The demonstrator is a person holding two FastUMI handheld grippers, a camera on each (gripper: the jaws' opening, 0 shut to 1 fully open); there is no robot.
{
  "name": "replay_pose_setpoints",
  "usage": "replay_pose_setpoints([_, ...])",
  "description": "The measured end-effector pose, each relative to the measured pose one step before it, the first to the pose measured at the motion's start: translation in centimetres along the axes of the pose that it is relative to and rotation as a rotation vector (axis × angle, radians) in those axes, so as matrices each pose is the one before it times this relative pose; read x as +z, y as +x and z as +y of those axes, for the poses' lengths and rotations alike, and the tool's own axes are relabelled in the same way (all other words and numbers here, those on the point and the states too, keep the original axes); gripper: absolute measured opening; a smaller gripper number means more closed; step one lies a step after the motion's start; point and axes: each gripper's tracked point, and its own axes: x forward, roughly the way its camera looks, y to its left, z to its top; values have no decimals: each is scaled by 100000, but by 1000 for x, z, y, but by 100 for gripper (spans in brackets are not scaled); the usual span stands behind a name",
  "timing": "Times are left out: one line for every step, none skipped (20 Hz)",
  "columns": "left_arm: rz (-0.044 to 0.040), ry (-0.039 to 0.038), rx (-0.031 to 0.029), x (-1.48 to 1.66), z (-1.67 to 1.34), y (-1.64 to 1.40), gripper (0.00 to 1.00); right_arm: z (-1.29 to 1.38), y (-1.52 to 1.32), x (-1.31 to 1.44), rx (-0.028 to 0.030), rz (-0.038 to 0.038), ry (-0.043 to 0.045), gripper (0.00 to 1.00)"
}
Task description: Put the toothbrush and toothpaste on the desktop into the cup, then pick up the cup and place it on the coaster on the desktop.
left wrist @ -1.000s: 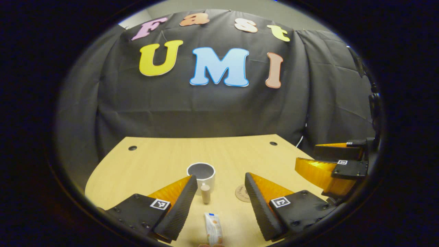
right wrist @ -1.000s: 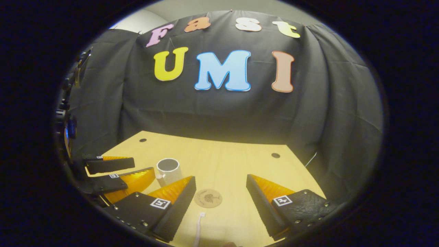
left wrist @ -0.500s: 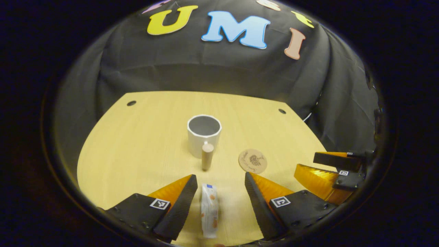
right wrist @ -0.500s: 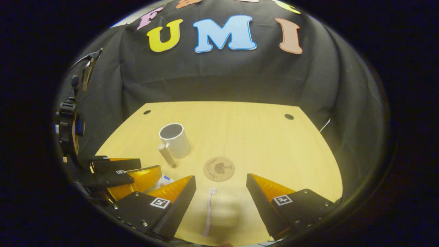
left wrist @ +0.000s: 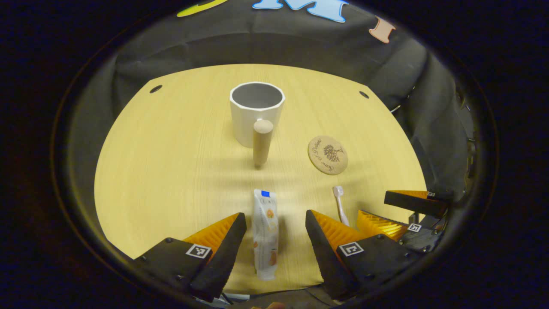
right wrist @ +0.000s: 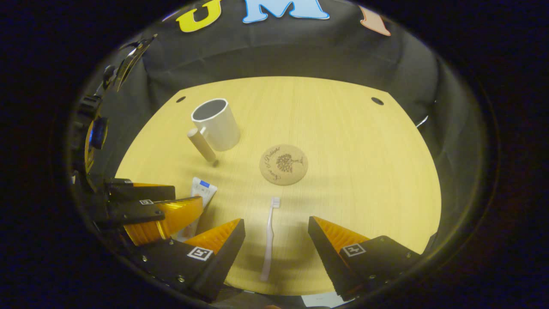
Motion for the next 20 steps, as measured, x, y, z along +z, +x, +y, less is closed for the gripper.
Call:
replay_pose_setpoints([2441,740,493,-443,-329,-145,93,49,288,-496,326,2998,391,93])
replay_pose_setpoints([2144,348,327,-243,-237,-159,93,21,250,-536,74,2839,299,93])
replay_pose_setpoints([2205,337,388,-313,-229,-113,94,29,213,-485,33,2663,56,93])
replay_pose_setpoints([2060,281,223,-187,-77,54,94,-31,289,-495,-344,2691,-71,93])
replay_pose_setpoints([1795,135,7,-273,-56,643,93,-11,252,-430,-234,2861,-835,93])
replay_pose_setpoints([1752,-54,-282,-199,-295,269,93,-11,557,-481,-660,2331,-437,93])
replay_pose_setpoints([1522,186,-292,-345,-216,360,93,71,335,-277,-9,2065,-31,93])
replay_pose_setpoints([1016,295,-35,-201,73,154,93,194,286,-238,651,1774,138,93])
replay_pose_setpoints([855,208,-233,-378,250,119,93,179,266,-221,526,1656,83,93])
replay_pose_setpoints([1148,82,-159,-159,96,256,93,121,219,-226,293,1498,36,93])
replay_pose_setpoints([1039,-27,-409,-233,64,201,93,180,174,-35,622,1400,-159,93])
replay_pose_setpoints([782,-64,-406,-93,6,184,93,224,241,-173,627,1076,245,91])
replay_pose_setpoints([682,219,12,-182,62,164,92,98,97,-16,266,621,189,87])
replay_pose_setpoints([437,306,215,-65,101,157,91,33,211,-92,-289,929,-374,87])
replay_pose_setpoints([236,159,80,-38,122,235,90,-113,222,-90,-617,902,-146,87])
replay_pose_setpoints([666,-38,-184,-113,32,131,89,-45,104,4,-427,892,426,87])
replay_pose_setpoints([586,-49,276,-208,156,207,76,170,375,-154,1042,1126,561,67])
replay_pose_setpoints([769,-225,-184,-195,56,149,79,-177,46,-126,-1263,994,52,65])
replay_pose_setpoints([812,-141,909,-206,255,97,76,-326,58,-547,-694,2924,-296,68])
replay_pose_setpoints([-886,1022,1508,164,430,129,72,-122,-199,107,-752,441,-249,64])
